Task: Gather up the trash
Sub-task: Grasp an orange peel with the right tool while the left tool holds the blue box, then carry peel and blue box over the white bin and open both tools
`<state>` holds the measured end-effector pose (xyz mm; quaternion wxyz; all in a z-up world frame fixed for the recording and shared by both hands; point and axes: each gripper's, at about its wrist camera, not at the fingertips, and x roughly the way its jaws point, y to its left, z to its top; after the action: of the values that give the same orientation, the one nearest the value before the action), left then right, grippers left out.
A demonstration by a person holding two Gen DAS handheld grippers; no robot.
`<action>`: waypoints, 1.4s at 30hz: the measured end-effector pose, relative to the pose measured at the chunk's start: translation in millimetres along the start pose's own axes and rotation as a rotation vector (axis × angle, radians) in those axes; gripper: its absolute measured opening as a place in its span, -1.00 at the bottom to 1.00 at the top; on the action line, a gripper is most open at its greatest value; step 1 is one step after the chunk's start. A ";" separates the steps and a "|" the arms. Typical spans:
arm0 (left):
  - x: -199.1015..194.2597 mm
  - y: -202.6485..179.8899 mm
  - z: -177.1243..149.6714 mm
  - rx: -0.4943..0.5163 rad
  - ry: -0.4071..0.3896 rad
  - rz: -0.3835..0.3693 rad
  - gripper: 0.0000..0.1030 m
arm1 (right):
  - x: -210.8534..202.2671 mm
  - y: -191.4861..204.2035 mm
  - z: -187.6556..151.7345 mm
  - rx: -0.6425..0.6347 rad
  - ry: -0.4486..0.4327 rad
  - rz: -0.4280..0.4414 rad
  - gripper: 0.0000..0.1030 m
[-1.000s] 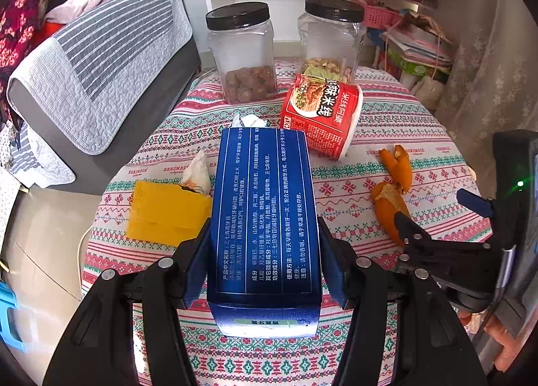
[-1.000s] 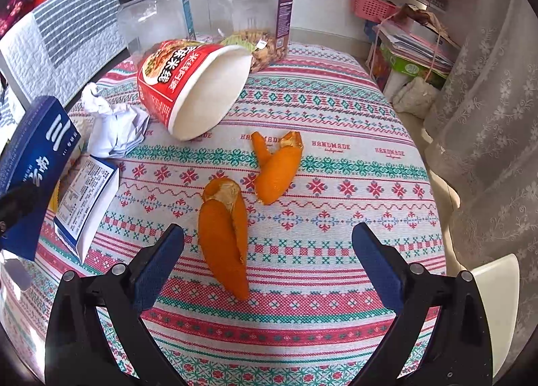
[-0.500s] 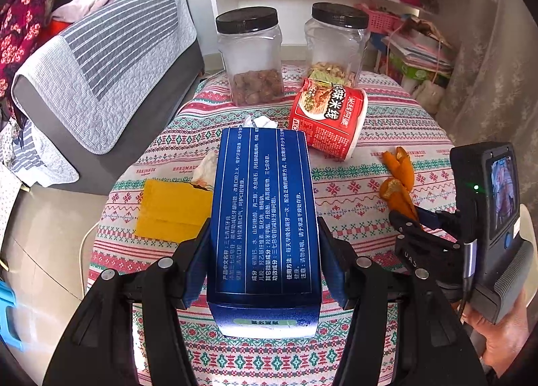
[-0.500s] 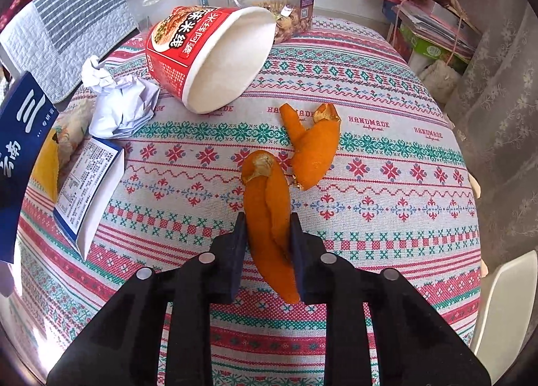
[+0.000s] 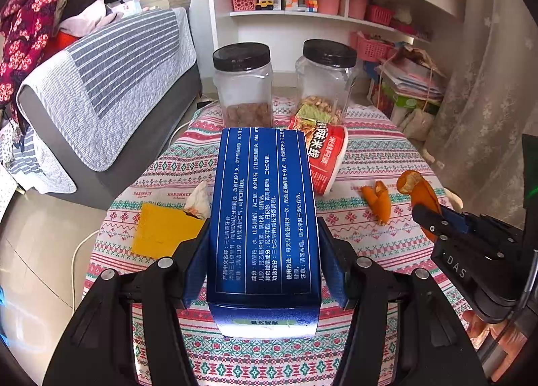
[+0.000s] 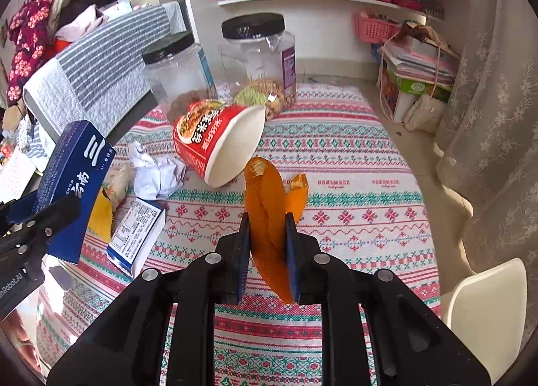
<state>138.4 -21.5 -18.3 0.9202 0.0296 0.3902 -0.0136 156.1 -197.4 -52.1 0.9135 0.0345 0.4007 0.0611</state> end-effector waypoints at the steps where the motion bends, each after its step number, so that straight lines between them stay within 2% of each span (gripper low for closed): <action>1: -3.6 -3.3 1.2 0.004 -0.014 -0.002 0.11 | -5.4 -3.6 1.3 0.000 -0.017 -0.005 -0.65; 8: -21.9 -26.7 4.9 0.045 -0.082 -0.027 0.12 | -37.5 -26.8 3.6 0.008 -0.099 -0.051 -0.65; 23: -35.8 -85.6 2.0 0.115 -0.130 -0.106 0.12 | -85.1 -81.7 -12.0 0.051 -0.179 -0.200 -0.64; 27: -38.1 -104.4 -0.8 0.139 -0.129 -0.128 0.12 | -96.6 -106.8 -20.0 0.088 -0.179 -0.247 -0.63; 33: -41.4 -140.6 -6.5 0.188 -0.130 -0.172 0.12 | -112.9 -154.2 -40.7 0.163 -0.134 -0.320 -0.62; 42: -51.4 -210.0 -22.9 0.282 -0.140 -0.253 0.12 | -144.6 -207.1 -67.3 0.263 -0.124 -0.359 -0.61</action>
<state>76.1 -229.5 -6.5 0.9228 0.1077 0.3199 -0.1855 26.9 -421.6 -15.6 0.9202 0.0853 0.3481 -0.1574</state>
